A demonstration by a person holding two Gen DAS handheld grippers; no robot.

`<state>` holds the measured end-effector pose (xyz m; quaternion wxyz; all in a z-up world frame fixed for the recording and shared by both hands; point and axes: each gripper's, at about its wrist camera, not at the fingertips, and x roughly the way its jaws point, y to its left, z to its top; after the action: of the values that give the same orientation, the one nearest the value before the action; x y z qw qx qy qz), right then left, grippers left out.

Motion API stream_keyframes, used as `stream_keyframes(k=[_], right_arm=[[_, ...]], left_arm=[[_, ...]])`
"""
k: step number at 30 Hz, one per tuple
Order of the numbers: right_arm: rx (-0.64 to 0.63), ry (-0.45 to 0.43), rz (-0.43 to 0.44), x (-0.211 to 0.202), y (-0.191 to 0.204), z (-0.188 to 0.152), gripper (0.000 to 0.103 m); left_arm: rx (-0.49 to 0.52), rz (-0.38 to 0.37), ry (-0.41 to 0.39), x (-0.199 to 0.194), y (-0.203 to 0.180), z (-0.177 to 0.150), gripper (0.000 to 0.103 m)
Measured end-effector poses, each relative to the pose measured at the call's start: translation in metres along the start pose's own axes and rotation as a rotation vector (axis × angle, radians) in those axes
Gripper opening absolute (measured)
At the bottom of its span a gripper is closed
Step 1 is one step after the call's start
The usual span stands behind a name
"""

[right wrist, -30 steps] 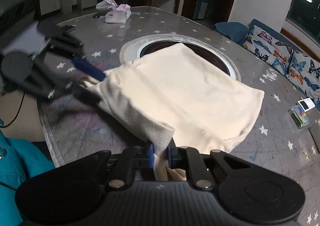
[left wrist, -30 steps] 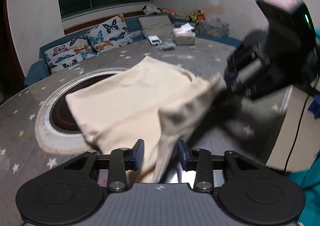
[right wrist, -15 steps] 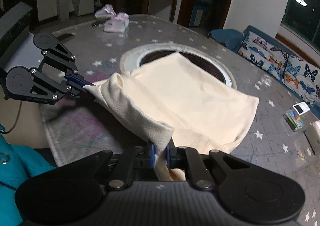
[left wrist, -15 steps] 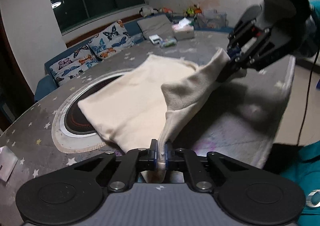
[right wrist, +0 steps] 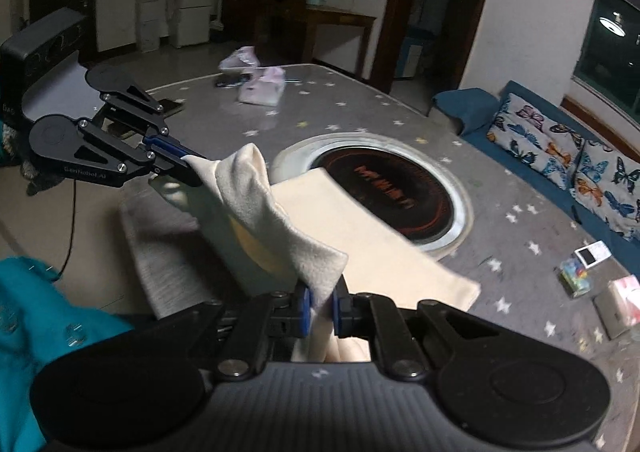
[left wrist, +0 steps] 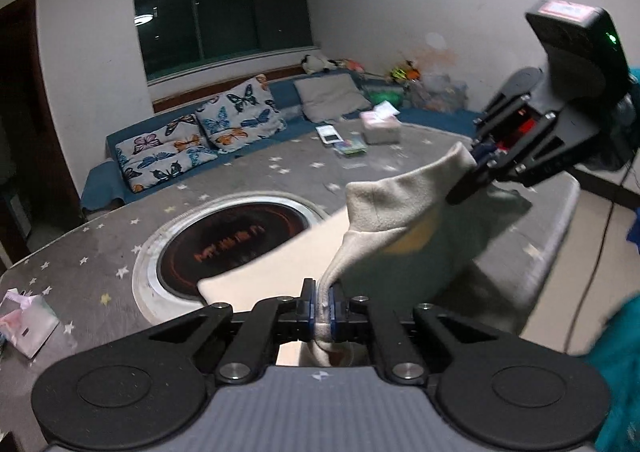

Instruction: Fold clothes

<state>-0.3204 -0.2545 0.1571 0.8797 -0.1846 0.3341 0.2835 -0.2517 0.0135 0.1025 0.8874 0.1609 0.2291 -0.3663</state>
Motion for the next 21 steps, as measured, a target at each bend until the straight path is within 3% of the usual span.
stream_keyframes(k=[12,16,19,21], right_arm=[[0.042,0.102,-0.055,0.104,-0.084,0.034,0.009],[0.079,0.142,-0.068,0.142,-0.097,0.028,0.011],[0.126,0.147,-0.129,0.161,-0.104,0.019,0.020],[0.184,0.137,-0.161,0.165,-0.113,0.013,0.020]], left_arm=[[-0.062,0.026,0.104,0.113,0.068,0.028,0.007],[-0.097,0.062,0.163,0.147,0.083,0.020,0.010],[-0.116,0.112,0.185,0.161,0.092,0.013,0.010],[-0.134,0.145,0.194,0.166,0.099,0.008,0.010]])
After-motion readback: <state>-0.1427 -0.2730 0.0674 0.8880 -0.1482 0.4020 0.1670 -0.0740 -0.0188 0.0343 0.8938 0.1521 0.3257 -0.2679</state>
